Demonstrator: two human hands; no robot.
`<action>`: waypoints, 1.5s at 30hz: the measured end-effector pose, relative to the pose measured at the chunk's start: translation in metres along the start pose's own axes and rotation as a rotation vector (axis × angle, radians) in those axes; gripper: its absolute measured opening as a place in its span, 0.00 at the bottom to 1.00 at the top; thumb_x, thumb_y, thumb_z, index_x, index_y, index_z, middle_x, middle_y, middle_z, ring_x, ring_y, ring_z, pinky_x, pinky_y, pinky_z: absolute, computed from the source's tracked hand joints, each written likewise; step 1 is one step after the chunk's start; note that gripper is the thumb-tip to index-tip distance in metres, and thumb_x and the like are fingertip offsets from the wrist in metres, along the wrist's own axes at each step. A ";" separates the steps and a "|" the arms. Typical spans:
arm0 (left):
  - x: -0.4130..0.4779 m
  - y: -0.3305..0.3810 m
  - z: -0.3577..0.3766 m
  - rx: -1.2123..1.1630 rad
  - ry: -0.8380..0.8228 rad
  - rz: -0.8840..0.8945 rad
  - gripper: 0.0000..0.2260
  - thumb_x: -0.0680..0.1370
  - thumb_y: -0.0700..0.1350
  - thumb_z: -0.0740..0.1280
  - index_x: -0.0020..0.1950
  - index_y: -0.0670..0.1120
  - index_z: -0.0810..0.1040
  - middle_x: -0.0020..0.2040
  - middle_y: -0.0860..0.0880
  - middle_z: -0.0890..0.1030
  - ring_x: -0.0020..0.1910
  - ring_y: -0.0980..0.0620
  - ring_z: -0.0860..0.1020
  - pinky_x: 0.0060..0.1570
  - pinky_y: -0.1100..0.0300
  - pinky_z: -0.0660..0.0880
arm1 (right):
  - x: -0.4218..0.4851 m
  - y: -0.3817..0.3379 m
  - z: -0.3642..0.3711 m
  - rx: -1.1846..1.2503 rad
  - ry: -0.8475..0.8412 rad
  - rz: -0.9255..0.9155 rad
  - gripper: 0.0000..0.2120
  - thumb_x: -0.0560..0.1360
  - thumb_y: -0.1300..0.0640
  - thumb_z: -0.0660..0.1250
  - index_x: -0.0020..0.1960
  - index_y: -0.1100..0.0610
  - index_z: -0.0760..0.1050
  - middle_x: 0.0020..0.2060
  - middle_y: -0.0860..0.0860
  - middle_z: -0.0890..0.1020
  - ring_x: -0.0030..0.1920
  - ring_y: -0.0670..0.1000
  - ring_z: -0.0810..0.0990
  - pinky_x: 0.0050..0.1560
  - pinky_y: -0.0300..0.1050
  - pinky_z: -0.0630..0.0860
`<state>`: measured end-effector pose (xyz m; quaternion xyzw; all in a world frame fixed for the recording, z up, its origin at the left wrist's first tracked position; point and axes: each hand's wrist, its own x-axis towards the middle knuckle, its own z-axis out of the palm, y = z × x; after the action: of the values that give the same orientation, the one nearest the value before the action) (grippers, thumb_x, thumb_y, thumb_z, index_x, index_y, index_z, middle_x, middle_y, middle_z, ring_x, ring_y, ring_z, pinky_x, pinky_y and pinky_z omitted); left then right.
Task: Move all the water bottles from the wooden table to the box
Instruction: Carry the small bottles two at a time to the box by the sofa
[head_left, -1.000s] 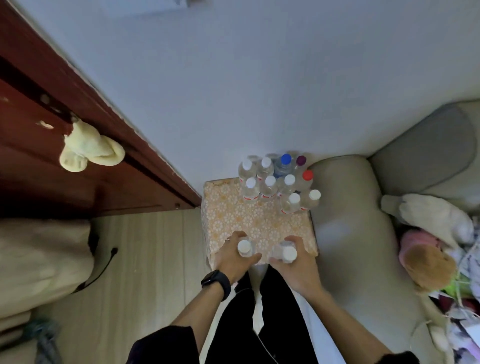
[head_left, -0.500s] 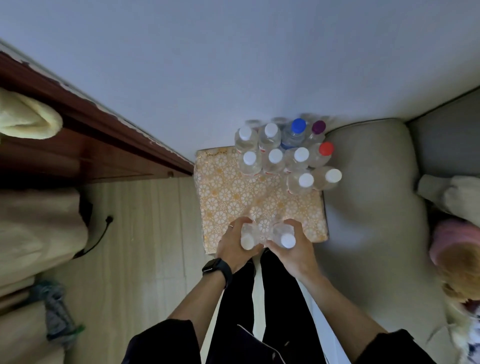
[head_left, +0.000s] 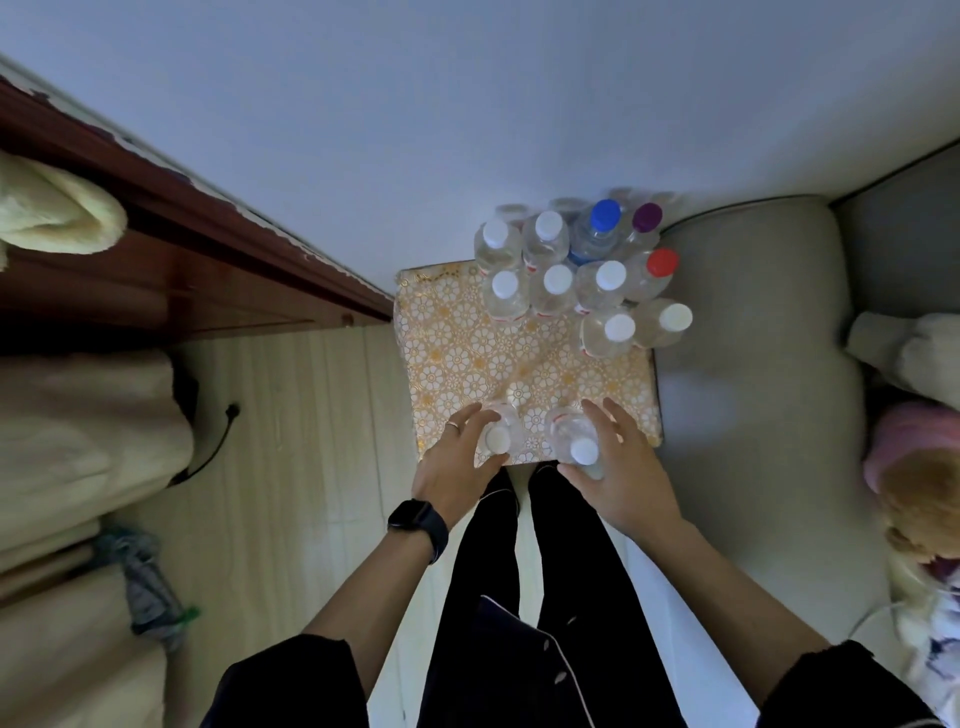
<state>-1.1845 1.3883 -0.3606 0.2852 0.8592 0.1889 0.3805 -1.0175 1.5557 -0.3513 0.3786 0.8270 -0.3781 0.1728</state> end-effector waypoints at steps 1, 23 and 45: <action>0.001 0.000 0.000 0.003 -0.005 -0.004 0.19 0.77 0.55 0.70 0.64 0.64 0.66 0.75 0.57 0.67 0.58 0.47 0.80 0.49 0.54 0.77 | -0.002 0.000 -0.004 -0.056 0.004 -0.027 0.35 0.75 0.41 0.70 0.76 0.42 0.58 0.76 0.50 0.62 0.69 0.57 0.71 0.54 0.59 0.80; 0.100 0.040 -0.037 -0.090 0.072 0.095 0.14 0.77 0.48 0.73 0.61 0.51 0.75 0.66 0.48 0.76 0.54 0.44 0.80 0.50 0.51 0.77 | 0.088 -0.067 -0.074 -0.323 0.117 -0.194 0.19 0.81 0.55 0.66 0.70 0.59 0.72 0.64 0.56 0.77 0.53 0.62 0.81 0.44 0.54 0.77; 0.069 0.066 -0.080 0.021 -0.026 -0.021 0.26 0.80 0.49 0.68 0.76 0.58 0.64 0.76 0.50 0.65 0.56 0.47 0.80 0.52 0.49 0.81 | 0.047 -0.087 -0.092 -0.247 0.043 -0.074 0.27 0.81 0.57 0.62 0.79 0.54 0.59 0.75 0.51 0.67 0.62 0.58 0.78 0.56 0.54 0.77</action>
<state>-1.2600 1.4737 -0.3118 0.2827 0.8591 0.1722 0.3903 -1.1135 1.6111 -0.2753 0.3318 0.8841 -0.2714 0.1861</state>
